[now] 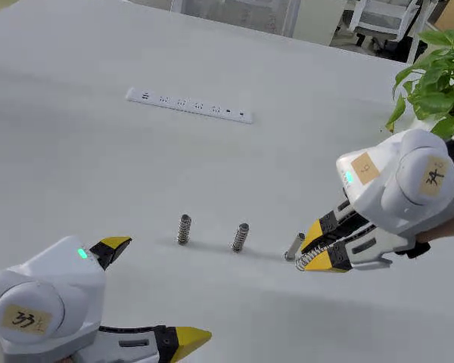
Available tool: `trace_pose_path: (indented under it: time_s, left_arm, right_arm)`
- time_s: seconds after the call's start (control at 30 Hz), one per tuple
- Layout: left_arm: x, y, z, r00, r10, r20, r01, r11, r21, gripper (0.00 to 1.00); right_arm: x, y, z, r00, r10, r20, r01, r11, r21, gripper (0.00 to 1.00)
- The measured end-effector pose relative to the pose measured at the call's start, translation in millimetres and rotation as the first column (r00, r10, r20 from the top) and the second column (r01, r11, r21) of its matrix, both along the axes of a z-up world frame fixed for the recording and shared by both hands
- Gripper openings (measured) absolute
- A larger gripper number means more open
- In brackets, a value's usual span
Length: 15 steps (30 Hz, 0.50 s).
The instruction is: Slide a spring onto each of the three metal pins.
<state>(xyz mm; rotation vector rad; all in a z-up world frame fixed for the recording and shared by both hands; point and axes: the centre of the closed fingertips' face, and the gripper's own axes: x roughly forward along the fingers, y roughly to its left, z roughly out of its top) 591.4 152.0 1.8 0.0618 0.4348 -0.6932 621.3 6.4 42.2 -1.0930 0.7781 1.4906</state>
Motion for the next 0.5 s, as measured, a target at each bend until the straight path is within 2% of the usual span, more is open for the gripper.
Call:
trace_pose_path:
  time_s: [0.2, 0.27, 0.33, 0.5]
  left_arm:
    - [-1.9, -4.1, -2.3, 1.000, 0.000, 0.002, 0.000, 1.000, 0.019, 0.98]
    - [-1.9, -5.2, -1.6, 1.000, 0.001, 0.000, -0.001, 1.000, 0.011, 0.98]
    - [-1.5, -4.0, -2.1, 1.000, -0.001, 0.004, 0.001, 1.000, 0.028, 0.98]
    - [2.7, -2.7, 2.3, 1.000, 0.023, 0.009, -0.023, 1.000, 0.012, 0.97]
  right_arm:
    - [17.0, -3.7, 4.1, 1.000, -0.004, 0.031, 0.005, 1.000, -0.015, 0.08]
    - [20.3, -4.3, 4.2, 0.999, -0.002, 0.035, 0.003, 1.000, -0.020, 0.08]
    - [24.4, -5.0, 3.5, 0.999, 0.000, 0.040, 0.001, 1.000, -0.029, 0.08]
    - [36.7, -9.4, -1.8, 0.998, 0.013, 0.060, -0.009, 0.998, -0.068, 0.08]
